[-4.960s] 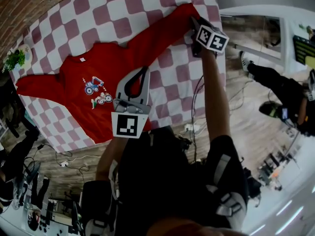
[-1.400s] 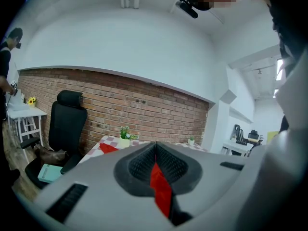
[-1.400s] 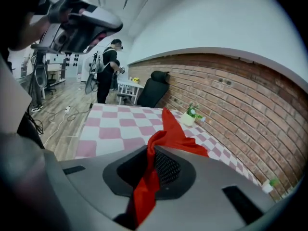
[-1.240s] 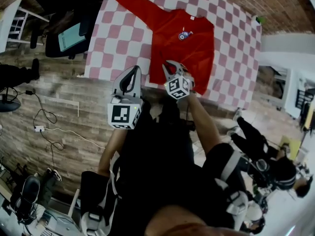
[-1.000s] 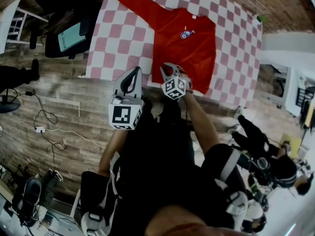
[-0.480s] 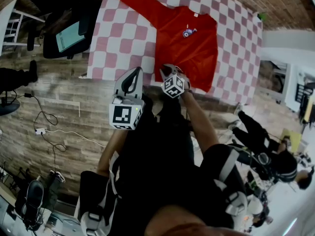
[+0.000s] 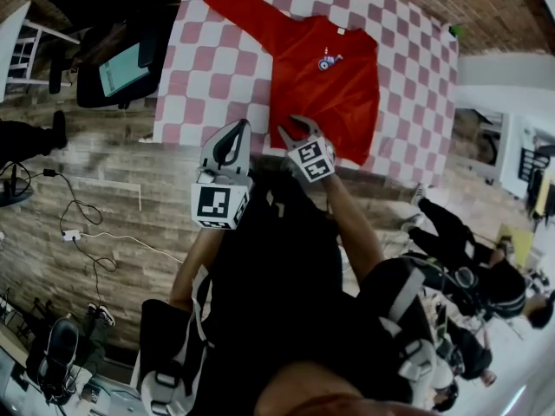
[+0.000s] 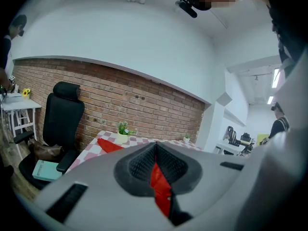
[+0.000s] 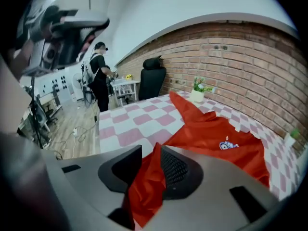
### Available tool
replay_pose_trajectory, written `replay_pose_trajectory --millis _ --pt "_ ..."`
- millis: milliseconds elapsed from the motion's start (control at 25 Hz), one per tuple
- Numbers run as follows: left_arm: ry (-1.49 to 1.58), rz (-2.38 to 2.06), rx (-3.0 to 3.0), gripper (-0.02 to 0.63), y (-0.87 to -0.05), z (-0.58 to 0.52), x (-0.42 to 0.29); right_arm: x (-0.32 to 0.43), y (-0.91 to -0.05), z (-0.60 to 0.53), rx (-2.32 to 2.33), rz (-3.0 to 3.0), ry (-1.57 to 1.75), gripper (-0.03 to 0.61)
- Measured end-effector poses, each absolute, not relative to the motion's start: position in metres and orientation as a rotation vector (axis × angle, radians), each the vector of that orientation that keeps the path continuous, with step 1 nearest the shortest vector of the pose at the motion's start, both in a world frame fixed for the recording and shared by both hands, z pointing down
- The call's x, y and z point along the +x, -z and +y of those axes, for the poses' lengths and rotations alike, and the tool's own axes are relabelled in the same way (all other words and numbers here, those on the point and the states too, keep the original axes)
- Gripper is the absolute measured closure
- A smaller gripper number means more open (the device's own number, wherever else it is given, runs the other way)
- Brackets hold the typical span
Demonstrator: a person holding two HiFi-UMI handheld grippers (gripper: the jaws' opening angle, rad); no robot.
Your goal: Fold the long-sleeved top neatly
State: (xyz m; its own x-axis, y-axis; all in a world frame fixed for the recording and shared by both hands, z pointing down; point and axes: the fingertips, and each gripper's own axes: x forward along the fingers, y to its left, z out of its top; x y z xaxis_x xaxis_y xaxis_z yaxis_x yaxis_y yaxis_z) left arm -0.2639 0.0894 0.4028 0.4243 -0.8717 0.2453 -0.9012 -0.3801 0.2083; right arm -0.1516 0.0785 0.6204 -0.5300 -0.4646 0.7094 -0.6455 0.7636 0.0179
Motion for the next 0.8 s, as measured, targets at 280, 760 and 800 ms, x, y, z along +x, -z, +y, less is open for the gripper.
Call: replay_pose_trajectory --millis 280,760,800 --pt "-0.124 -1.595 2.36 0.606 -0.385 0.086 -0.246 -0.108 -0.517 0.05 1.145 -2.411 -0.415 0.564" --pt "-0.098 -1.838 2.213 0.606 -0.361 0.064 -0.241 -0.088 -0.417 0.023 1.155 -2.643 -0.37 0.571" --pt "-0.099 -1.842 2.213 0.606 -0.36 0.061 -0.241 -0.088 -0.415 0.02 1.152 -2.65 -0.363 0.571"
